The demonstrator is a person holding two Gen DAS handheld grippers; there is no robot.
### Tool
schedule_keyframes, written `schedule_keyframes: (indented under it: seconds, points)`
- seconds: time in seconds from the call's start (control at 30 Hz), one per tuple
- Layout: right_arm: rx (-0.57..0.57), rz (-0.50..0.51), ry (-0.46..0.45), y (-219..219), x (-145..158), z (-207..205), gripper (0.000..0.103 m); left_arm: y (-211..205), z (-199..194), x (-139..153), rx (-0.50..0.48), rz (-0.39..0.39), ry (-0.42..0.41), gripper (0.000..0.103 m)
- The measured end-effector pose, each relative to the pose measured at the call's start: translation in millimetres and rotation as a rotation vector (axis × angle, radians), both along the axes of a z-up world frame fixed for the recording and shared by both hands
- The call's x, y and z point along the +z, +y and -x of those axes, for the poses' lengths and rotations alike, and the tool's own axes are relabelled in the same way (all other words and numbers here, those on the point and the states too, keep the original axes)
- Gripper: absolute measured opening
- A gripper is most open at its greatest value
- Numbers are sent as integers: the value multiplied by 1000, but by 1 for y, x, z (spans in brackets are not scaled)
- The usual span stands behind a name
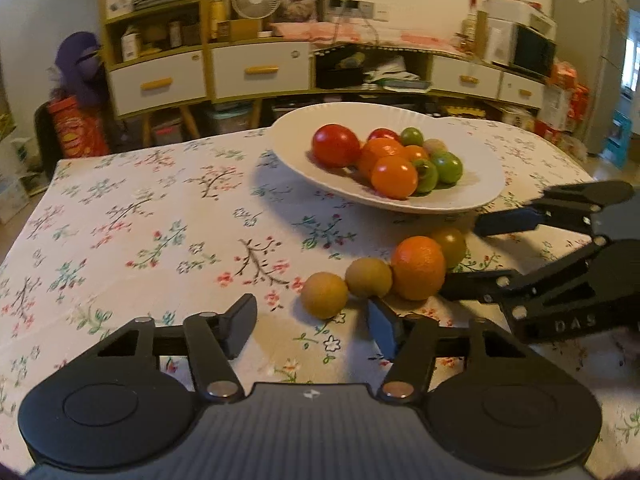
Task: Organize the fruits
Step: 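Withdraw both open tools from the plate toward the remaining fruits, then grasp a brown round fruit with the left tool while the right tool grasps a dark olive tomato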
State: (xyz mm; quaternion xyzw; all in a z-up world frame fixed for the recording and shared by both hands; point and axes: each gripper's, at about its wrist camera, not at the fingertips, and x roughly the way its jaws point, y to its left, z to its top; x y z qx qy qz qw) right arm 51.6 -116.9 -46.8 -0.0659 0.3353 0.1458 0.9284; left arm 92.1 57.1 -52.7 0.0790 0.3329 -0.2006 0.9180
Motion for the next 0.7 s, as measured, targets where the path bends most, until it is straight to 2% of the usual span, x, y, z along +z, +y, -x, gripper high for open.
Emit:
schedule_keyframes:
  seconds: [0.13,0.27,0.57,0.67,0.7]
  points:
    - [21,-12,-3,-3,1,-5,56,-4,0,0,-50,-9,-5,44]
    - [35,-32,-3,-4,2,-7,51,-7,-1,1,-75,-6,4,37]
    - [70,-32,1,0,3,-10,44,-5,-5,2,-58,5,26,32]
    - [80,-44,3,-2,2,-11,39,-1,-5,3,-43,14,33,23]
    - [82,-48,5,-2,2,-11,34,0,-4,4,-37,19,36,20]
